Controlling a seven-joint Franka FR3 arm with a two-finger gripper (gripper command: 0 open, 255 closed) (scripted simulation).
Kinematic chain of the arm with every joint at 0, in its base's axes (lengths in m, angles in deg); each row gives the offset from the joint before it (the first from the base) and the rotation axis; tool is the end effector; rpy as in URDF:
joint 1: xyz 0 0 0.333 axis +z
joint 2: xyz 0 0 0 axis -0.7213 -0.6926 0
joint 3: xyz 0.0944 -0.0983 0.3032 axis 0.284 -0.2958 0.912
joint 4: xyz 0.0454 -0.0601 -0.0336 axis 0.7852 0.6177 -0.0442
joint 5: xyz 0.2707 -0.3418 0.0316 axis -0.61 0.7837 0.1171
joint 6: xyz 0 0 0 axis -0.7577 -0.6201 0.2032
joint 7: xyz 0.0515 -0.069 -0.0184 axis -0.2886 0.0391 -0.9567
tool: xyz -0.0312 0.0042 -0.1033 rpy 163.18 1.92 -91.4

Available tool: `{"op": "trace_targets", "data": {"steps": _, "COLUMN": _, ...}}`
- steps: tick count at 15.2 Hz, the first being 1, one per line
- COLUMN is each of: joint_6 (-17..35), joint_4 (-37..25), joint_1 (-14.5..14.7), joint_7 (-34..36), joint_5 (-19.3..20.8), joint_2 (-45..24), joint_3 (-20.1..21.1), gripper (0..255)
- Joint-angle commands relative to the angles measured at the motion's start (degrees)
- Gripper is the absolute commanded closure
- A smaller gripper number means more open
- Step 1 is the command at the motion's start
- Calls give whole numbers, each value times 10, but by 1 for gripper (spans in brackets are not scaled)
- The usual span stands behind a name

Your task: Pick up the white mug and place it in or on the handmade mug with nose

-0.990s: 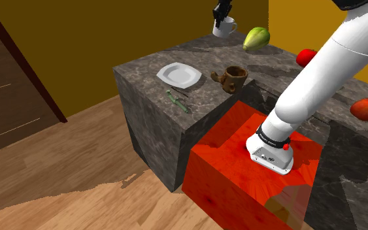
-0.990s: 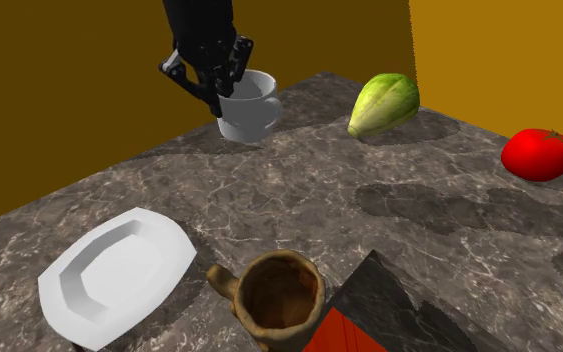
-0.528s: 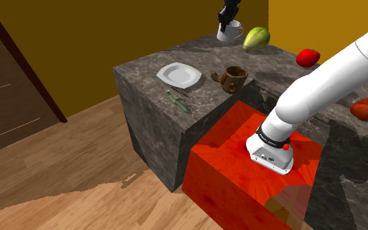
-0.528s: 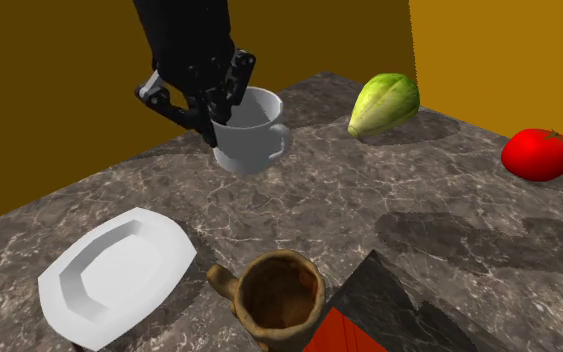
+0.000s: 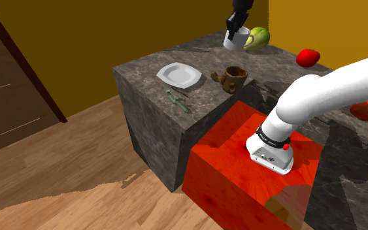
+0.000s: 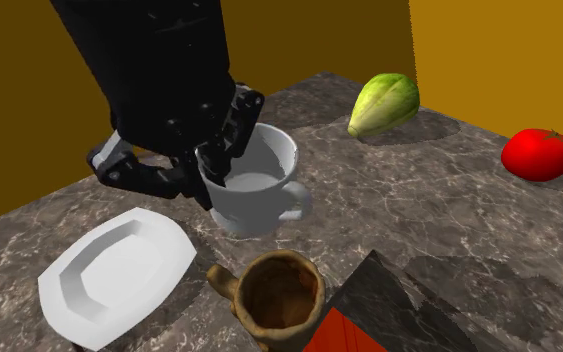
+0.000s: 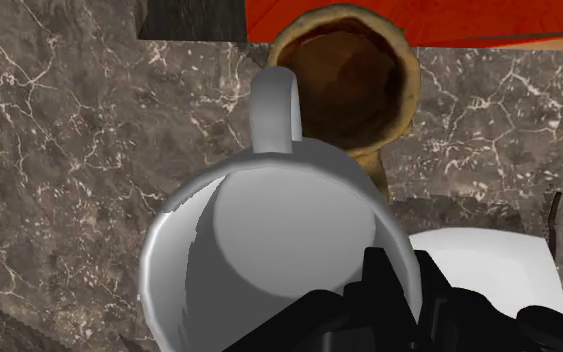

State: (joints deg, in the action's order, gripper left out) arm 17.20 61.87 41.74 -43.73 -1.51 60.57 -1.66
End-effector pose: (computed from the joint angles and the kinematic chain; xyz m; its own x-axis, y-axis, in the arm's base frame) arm 0.3890 -0.1052 0.5654 0.9949 -0.0846 0.0543 -0.0877 -0.9945 0.0572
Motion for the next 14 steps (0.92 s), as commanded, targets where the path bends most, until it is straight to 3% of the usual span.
{"op": "trace_targets", "data": {"steps": 1, "joint_6": -21, "joint_4": 25, "joint_1": 2, "joint_7": 16, "joint_5": -5, "joint_2": 45, "joint_3": 16, "gripper": 255}}
{"op": "trace_targets", "data": {"steps": 4, "joint_6": -53, "joint_4": 57, "joint_1": 8, "joint_7": 38, "joint_5": -17, "joint_2": 106, "joint_3": 41, "gripper": 255}}
{"op": "trace_targets", "data": {"steps": 14, "joint_6": 20, "joint_4": 139, "joint_1": 6, "joint_7": 43, "joint_5": -12, "joint_2": 115, "joint_3": 37, "gripper": 255}}
